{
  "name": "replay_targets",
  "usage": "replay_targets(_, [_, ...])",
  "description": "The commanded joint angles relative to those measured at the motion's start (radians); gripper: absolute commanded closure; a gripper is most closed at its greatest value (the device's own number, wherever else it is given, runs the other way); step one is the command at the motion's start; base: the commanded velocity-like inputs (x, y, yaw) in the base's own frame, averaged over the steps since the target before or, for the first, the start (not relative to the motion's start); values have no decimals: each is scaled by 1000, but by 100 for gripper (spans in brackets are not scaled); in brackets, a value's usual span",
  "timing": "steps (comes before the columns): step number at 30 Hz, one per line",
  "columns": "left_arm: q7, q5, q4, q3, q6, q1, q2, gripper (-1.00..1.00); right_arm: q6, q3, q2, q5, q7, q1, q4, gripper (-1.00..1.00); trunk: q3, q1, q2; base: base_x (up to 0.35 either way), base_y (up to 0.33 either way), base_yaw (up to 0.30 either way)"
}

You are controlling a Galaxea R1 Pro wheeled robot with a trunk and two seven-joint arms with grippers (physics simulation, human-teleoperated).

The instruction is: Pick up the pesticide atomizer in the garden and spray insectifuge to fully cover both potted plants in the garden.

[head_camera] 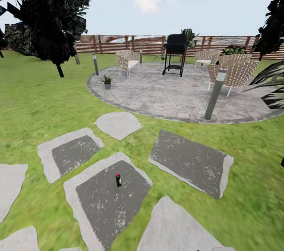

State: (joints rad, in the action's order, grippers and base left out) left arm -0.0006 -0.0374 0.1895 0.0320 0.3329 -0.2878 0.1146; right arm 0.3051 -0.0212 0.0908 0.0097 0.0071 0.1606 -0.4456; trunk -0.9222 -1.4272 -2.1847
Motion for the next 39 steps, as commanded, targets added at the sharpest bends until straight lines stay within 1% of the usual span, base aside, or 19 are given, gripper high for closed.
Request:
replay_targets(1, [-2,-3,0,1,4,-1,0,-100,3,-3,0,1,1,0,1,-100,-1,0,0,218,0,1])
replay_targets(5, [-2,0,6,-1,-3,-3,-3,-100,3,-3,0,0,1,0,-7,-100,-1,0,0,65,0,0])
replay_targets(8, [-2,-3,13,0,-10,-15,-1,-100,2,-4,0,1,-1,4,-74,-100,-1,0,0,13,0,0])
replay_targets(9, [-1,-4,16,0,-13,-26,-2,-100,2,-4,0,1,-1,8,-119,-100,-1,0,0,6,0,0])
replay_targets(11, [-2,0,30,-1,-16,-60,-3,-100,-2,-5,2,1,-2,18,-233,-100,-1,0,0,3,0,0])
replay_targets(12, [-2,0,33,-1,-18,-73,-2,-100,-4,-5,2,2,-2,21,-262,-100,-1,0,0,2,0,0])
replay_targets(14, [-3,2,38,-3,-32,-132,-2,-100,-7,-5,1,2,-2,36,-360,-100,-1,0,0,1,0,0])
replay_targets(15, [-2,2,40,-3,-49,-161,-3,-100,-10,-5,1,2,-2,47,-392,-100,-1,0,0,0,0,0])
replay_targets(16, [-2,3,40,-3,-60,-174,-4,-100,-13,-5,0,2,-2,54,-404,-100,-1,0,0,0,0,0])
replay_targets(18, [-2,4,44,-3,-111,-219,-9,-100,-45,-4,-9,0,-3,99,-428,-100,-1,0,0,0,0,0])
replay_targets(20, [-1,3,49,-3,-147,-253,-12,-100,-100,-4,-28,0,-4,157,-428,-100,-1,0,0,0,0,0])
replay_targets(22, [-1,3,51,-3,-161,-274,-14,-100,-143,-5,-38,-2,-3,205,-422,-100,-1,0,0,0,0,0])
replay_targets(25, [-1,4,51,-3,-162,-284,-14,-100,-164,-4,-43,-3,-1,231,-423,-100,-1,0,0,0,0,0])
replay_targets(33, [-2,3,50,-4,-154,-279,-15,-100,-174,-3,-46,-1,4,243,-418,-100,-1,0,0,0,0,0])
replay_targets(34, [-3,3,42,-4,-153,-278,-15,-100,-173,-4,-39,1,3,243,-390,-100,-1,0,0,259,0,0])
replay_targets(38, [-4,3,40,-4,-153,-277,-15,-100,-173,-6,-34,1,2,243,-306,-100,-1,0,0,314,0,0])
replay_targets(39, [-4,3,40,-4,-153,-277,-15,-100,-172,-6,-34,1,2,243,-302,-100,-1,0,0,336,0,0])
